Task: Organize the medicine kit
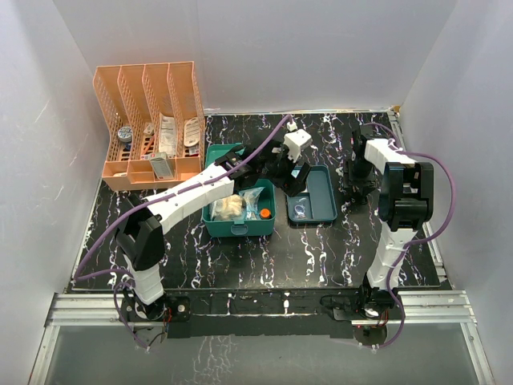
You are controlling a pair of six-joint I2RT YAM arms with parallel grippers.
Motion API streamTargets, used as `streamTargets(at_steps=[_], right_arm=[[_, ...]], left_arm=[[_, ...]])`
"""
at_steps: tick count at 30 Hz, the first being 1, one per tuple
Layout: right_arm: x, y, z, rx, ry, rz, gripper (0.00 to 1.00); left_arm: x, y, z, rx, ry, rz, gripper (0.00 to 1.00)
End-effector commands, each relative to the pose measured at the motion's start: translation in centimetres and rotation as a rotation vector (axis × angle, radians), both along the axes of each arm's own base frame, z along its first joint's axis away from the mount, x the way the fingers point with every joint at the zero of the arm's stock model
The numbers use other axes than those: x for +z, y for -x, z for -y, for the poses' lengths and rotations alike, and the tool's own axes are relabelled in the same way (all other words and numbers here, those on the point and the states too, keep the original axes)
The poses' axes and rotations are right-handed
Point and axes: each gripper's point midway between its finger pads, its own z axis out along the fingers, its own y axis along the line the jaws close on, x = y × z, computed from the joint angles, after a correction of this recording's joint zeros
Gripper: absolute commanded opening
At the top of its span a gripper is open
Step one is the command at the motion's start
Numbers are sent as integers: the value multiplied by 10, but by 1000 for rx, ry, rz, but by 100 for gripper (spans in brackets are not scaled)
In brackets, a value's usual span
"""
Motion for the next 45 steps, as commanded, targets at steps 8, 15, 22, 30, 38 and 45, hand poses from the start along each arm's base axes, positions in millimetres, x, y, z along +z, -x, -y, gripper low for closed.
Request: streamTargets(at_steps=[8, 15, 22, 30, 38, 45], right_arm=[[41, -34, 3, 14, 4, 133, 47], [14, -32, -1, 32, -26, 74, 47], [-3, -22, 2, 28, -18, 35, 47], [-4, -9, 7, 12, -9, 13, 46], [-9, 11, 7, -1, -12, -8, 45], [-10, 11, 6, 1, -22, -12, 38]], left_arm=[[26, 3, -2, -21, 34, 29, 83], [26, 1, -2, -15, 29, 31, 83], [24, 1, -1, -18, 28, 24, 83], [26, 6, -5, -31, 23, 27, 90], [26, 11, -7, -55, 18, 22, 99], [26, 14, -10, -54, 16, 23, 99]])
